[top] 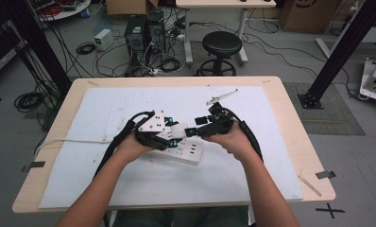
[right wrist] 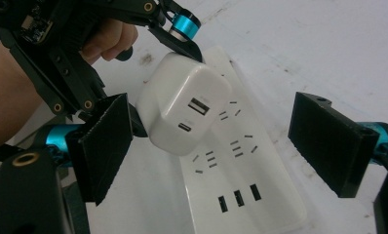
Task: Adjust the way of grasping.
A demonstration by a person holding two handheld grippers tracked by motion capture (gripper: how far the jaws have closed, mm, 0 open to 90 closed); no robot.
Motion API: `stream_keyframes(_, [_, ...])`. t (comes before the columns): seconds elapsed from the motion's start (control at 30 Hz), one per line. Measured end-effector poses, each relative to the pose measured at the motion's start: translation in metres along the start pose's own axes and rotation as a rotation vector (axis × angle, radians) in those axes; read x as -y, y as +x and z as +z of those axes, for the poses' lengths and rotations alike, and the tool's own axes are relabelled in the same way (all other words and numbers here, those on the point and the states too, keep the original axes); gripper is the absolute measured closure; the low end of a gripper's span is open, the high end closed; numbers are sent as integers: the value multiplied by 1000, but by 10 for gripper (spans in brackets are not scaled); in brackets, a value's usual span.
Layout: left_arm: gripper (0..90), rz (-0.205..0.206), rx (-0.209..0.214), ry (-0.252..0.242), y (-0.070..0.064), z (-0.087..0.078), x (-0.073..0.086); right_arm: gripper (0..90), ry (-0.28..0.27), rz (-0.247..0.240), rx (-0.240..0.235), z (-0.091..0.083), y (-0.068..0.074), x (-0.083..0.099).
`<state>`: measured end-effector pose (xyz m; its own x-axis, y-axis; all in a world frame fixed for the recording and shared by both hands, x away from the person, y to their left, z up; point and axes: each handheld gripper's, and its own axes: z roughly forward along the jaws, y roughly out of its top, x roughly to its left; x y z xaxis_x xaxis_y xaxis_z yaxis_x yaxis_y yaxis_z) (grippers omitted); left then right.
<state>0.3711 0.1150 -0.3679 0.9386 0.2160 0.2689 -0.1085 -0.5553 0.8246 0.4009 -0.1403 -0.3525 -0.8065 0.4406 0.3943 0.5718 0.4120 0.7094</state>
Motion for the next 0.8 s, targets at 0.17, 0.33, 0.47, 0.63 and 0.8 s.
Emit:
stream_keyframes(0.17, [425, 11, -2, -4, -2, 2, -2, 165, -2, 16, -23, 6, 0, 0])
stream_keyframes(0.33, [425, 21, -3, -3, -3, 2, -3, 165, -2, 28, -33, 10, -1, -1])
stream_keyframes(0.47, [425, 39, -8, 0, -4, 3, -4, 166, -9, 50, -67, 13, -2, 0])
stream_keyframes(0.63, [425, 53, -14, 0, -6, 3, -5, 191, -4, 58, -90, 18, -3, 0])
stream_keyframes(0.8, [425, 73, -28, -2, -7, 2, -7, 238, 1, 61, -119, 21, -2, 0])
